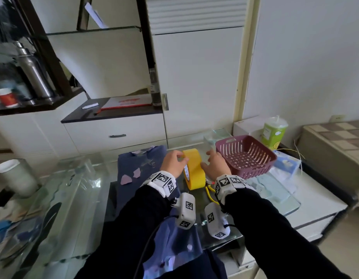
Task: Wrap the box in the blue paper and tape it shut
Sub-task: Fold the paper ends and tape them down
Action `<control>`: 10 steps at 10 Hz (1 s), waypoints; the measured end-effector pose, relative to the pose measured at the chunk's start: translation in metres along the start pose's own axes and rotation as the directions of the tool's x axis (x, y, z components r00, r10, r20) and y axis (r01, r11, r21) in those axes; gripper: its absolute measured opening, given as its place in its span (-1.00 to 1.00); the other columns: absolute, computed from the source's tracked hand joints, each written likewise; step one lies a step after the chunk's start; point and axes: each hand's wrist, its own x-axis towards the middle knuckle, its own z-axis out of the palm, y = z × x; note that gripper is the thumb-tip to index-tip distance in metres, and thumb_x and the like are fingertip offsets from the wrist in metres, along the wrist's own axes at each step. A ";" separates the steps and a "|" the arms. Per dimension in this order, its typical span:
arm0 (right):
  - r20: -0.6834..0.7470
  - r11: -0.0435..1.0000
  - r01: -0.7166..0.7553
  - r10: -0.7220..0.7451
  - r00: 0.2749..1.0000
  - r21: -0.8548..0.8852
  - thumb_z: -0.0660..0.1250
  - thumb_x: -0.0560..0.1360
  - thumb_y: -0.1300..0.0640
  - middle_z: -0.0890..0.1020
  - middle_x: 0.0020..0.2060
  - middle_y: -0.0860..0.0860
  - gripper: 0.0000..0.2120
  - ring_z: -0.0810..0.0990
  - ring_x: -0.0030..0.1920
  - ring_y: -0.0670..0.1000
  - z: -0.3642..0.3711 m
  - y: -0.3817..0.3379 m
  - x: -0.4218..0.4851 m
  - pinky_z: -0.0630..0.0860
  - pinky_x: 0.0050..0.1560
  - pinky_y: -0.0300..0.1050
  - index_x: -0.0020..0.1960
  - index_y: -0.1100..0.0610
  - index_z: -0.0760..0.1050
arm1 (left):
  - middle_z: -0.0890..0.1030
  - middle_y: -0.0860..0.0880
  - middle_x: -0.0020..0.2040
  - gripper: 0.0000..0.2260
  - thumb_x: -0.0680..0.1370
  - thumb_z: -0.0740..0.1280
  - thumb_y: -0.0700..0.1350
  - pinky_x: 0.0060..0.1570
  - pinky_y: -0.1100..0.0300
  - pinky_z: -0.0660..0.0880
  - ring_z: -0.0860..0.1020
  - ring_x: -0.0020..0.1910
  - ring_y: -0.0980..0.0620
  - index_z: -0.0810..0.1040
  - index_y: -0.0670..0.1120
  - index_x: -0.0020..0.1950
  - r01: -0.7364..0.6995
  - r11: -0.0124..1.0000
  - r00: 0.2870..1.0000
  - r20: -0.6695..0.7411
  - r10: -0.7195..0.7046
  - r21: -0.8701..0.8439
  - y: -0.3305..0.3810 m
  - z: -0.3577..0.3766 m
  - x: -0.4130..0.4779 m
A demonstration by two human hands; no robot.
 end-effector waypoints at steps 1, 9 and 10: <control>0.054 0.998 -0.012 0.009 0.998 0.066 0.28 0.52 0.06 0.47 0.26 0.20 -0.48 0.44 0.28 0.17 0.006 -0.005 -0.004 0.39 0.26 0.02 0.40 0.21 0.25 | 0.55 -0.17 0.23 -0.66 0.55 0.32 -0.07 0.17 0.17 0.38 0.51 0.22 -0.09 0.48 -0.25 0.23 0.032 0.999 0.999 -0.035 -0.033 -0.021 0.004 0.001 -0.001; 0.167 0.978 -0.063 0.029 0.985 0.201 0.24 0.56 -0.05 0.42 0.35 0.17 -0.40 0.40 0.35 0.15 0.009 -0.012 -0.010 0.35 0.32 -0.01 0.47 0.23 0.18 | 0.62 -0.16 0.11 -0.77 0.54 0.33 -0.13 0.03 0.21 0.40 0.56 0.12 -0.09 0.58 -0.24 0.12 0.017 0.984 0.984 -0.172 -0.048 -0.176 0.007 -0.003 -0.001; 0.173 0.975 -0.086 0.050 0.984 0.204 0.23 0.57 -0.05 0.42 0.36 0.19 -0.43 0.39 0.36 0.16 0.008 -0.013 -0.009 0.34 0.31 -0.02 0.45 0.25 0.23 | 0.62 -0.21 0.12 -0.73 0.55 0.32 -0.09 0.08 0.16 0.43 0.55 0.15 -0.15 0.58 -0.24 0.15 0.089 0.966 0.992 -0.070 -0.108 -0.242 0.011 -0.004 0.000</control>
